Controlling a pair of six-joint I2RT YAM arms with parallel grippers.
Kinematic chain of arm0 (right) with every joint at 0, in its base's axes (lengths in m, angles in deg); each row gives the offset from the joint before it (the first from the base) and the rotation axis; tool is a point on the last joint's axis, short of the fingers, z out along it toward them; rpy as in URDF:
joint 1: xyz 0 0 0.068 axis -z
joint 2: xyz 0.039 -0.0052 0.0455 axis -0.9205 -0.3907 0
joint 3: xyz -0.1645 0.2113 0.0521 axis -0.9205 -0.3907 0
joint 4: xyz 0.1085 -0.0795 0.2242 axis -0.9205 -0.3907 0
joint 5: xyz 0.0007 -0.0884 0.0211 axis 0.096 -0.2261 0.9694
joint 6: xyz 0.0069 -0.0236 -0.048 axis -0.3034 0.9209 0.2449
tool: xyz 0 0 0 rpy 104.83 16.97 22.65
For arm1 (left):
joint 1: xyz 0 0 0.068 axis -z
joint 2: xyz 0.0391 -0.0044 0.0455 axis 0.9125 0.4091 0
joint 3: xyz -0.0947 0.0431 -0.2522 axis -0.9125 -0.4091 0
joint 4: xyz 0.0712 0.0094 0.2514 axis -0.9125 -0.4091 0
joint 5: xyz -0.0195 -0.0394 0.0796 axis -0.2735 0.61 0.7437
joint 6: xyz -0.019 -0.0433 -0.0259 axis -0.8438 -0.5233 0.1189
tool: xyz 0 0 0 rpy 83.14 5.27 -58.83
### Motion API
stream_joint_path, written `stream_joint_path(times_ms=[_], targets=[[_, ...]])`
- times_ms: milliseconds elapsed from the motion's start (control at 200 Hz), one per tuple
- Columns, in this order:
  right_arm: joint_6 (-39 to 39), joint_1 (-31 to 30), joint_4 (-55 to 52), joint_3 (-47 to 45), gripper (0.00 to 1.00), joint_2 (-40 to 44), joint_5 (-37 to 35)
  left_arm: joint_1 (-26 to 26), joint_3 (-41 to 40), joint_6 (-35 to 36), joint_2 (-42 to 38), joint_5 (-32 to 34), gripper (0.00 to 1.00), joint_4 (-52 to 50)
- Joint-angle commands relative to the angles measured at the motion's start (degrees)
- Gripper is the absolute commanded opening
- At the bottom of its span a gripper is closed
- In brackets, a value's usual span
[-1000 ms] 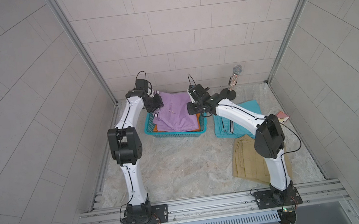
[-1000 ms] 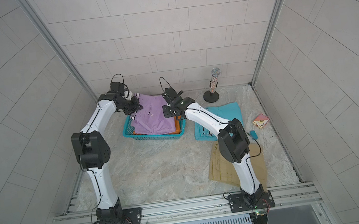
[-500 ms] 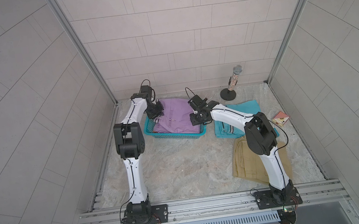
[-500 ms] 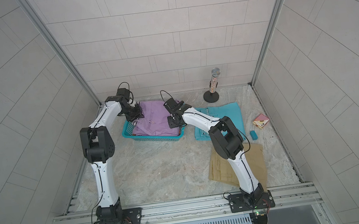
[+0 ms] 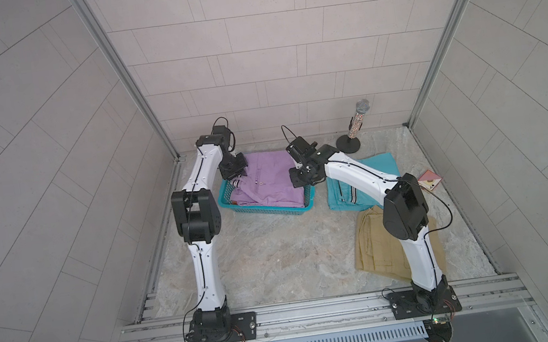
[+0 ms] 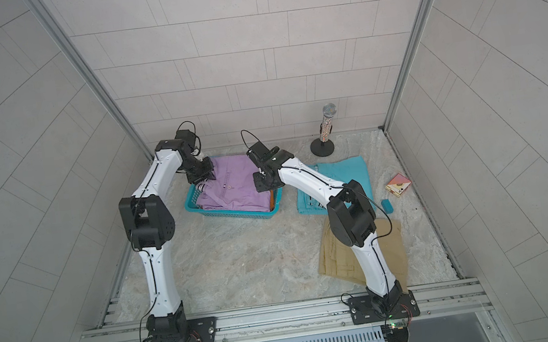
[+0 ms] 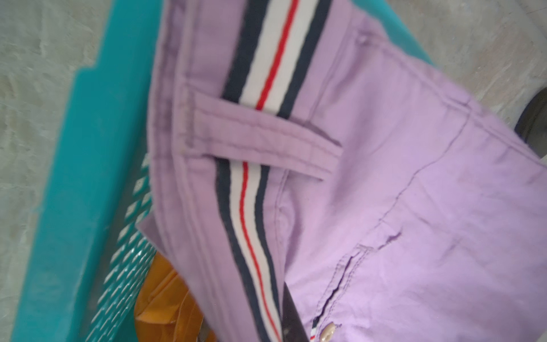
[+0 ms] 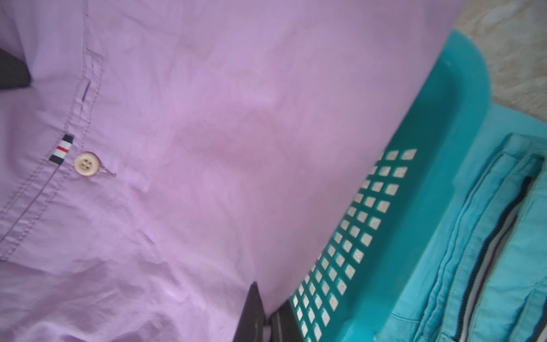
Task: Put the folded long pants in the basket
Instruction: Place the long pant in the basket.
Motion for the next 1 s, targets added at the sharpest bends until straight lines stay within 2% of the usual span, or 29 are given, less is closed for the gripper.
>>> stream_joint_path(times_ms=[0,110,155,190,340,385,460,530,590,610,660,705,861,996], targets=[[-1.4,-0.7,-5.7,-3.5,0.0,0.4,-0.8,-0.6,1.1,2.2,2.6,4.5,0.0,-4.6],[-1.5,-1.3,-4.9,-4.4,0.0,-1.1,-2.8,-0.5,2.0,2.8,5.3,4.5,0.0,-3.8],[-1.5,-1.3,-4.9,-4.5,0.0,-1.5,-2.9,-0.4,2.4,3.3,6.0,4.6,0.06,-3.5],[-1.5,-1.4,-4.9,-4.4,0.01,-1.5,-2.7,-0.2,2.7,3.5,6.2,4.8,0.19,-3.4],[0.0,-1.5,-4.9,-2.6,0.27,1.6,-3.2,0.6,2.7,3.0,1.3,5.6,0.76,-1.7],[0.7,-1.6,-5.5,-1.1,0.32,3.2,-3.9,0.9,1.9,2.5,-1.2,6.0,0.84,-0.8],[1.7,-2.1,-7.0,2.0,0.36,5.7,-4.5,1.4,0.9,1.3,-6.3,6.6,0.84,-0.4],[2.3,-3.0,-9.0,5.3,0.38,6.9,-4.8,2.1,-0.3,-0.4,-10.6,7.7,0.79,-1.2],[2.2,-4.3,-9.8,7.1,0.38,7.3,-4.4,2.6,-2.7,-1.9,-14.0,8.2,0.63,-2.5],[2.1,-4.7,-9.8,7.2,0.38,7.3,-4.1,2.8,-3.7,-2.3,-15.0,8.2,0.54,-2.9],[1.5,-5.9,-9.2,6.7,0.36,7.0,-2.7,2.9,-6.8,-3.5,-17.3,7.6,0.2,-3.5],[0.7,-7.1,-8.1,5.6,0.35,6.6,-1.6,2.9,-10.6,-4.6,-19.2,7.0,0.0,-2.8],[-2.6,-9.6,-2.2,-0.8,0.3,3.8,2.5,2.8,-26.4,-7.2,-23.4,1.5,0.0,7.0],[-4.7,-9.8,0.6,-5.1,0.29,0.1,5.2,2.7,-30.0,-7.8,-18.7,0.9,0.0,9.9]])
